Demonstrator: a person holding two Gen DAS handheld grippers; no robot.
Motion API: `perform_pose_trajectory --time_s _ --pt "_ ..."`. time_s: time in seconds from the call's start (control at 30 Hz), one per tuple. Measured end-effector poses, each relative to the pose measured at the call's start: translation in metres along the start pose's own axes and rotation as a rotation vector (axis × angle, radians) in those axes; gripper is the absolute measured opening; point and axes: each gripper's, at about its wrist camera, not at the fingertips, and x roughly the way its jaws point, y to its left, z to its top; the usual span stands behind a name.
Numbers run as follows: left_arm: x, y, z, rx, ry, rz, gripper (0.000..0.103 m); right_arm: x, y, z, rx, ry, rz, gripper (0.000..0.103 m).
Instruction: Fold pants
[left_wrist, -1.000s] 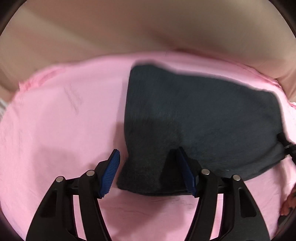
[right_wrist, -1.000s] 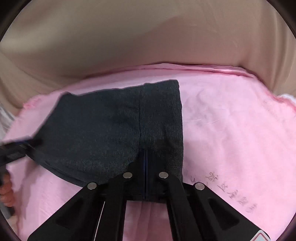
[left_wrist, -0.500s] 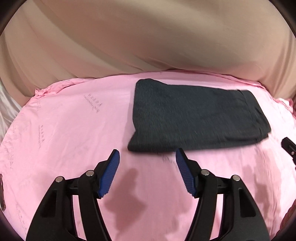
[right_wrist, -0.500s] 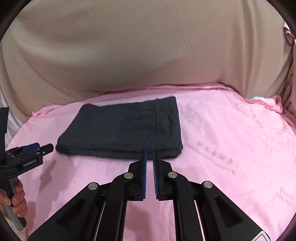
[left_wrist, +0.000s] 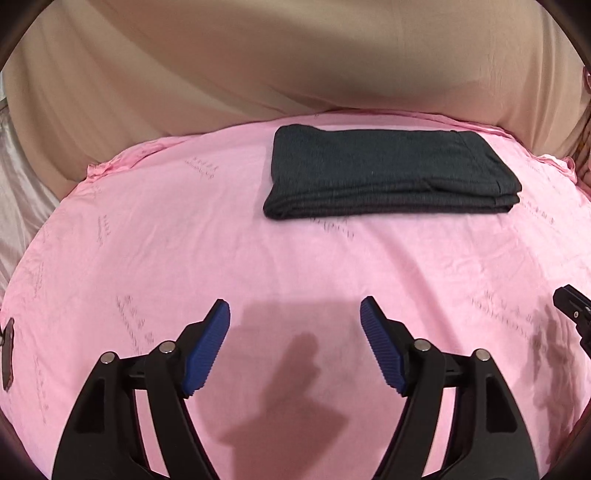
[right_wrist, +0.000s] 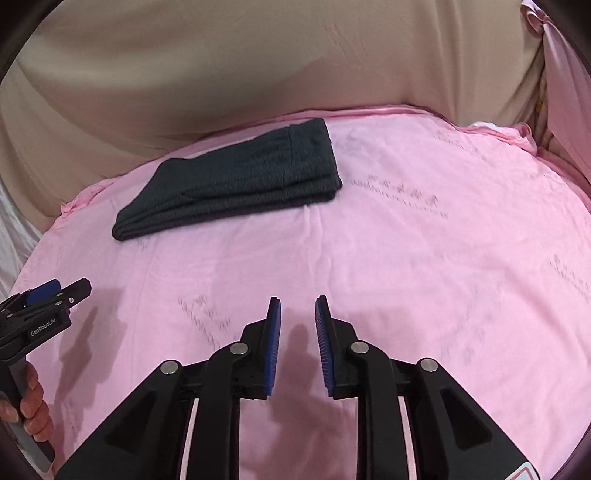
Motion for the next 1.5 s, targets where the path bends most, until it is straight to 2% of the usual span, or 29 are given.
perform_pose_trajectory --time_s 0.13,0.3,0.4,0.73,0.93,1.5 --pt "0.003 0.002 -0.017 -0.019 0.02 -0.012 0.077 -0.001 0.001 -0.014 0.007 0.025 -0.002 0.023" --pt "0.01 0.0 -0.028 -0.033 0.035 -0.01 0.077 0.0 0.007 -0.018 -0.005 0.031 -0.031 0.036" --pt "0.01 -0.002 -0.027 -0.029 0.032 -0.006 0.078 0.008 0.006 -0.018 -0.004 0.066 -0.047 0.036" --pt "0.02 0.009 -0.027 -0.085 0.076 -0.039 0.078 0.011 0.014 -0.018 -0.045 0.069 -0.097 0.04" --pt "0.018 0.007 -0.028 -0.081 0.062 -0.047 0.078 0.01 0.014 -0.018 -0.045 0.062 -0.139 0.046" --pt "0.008 0.002 -0.028 -0.065 0.019 -0.052 0.078 0.008 0.015 -0.018 -0.049 0.051 -0.187 0.049"
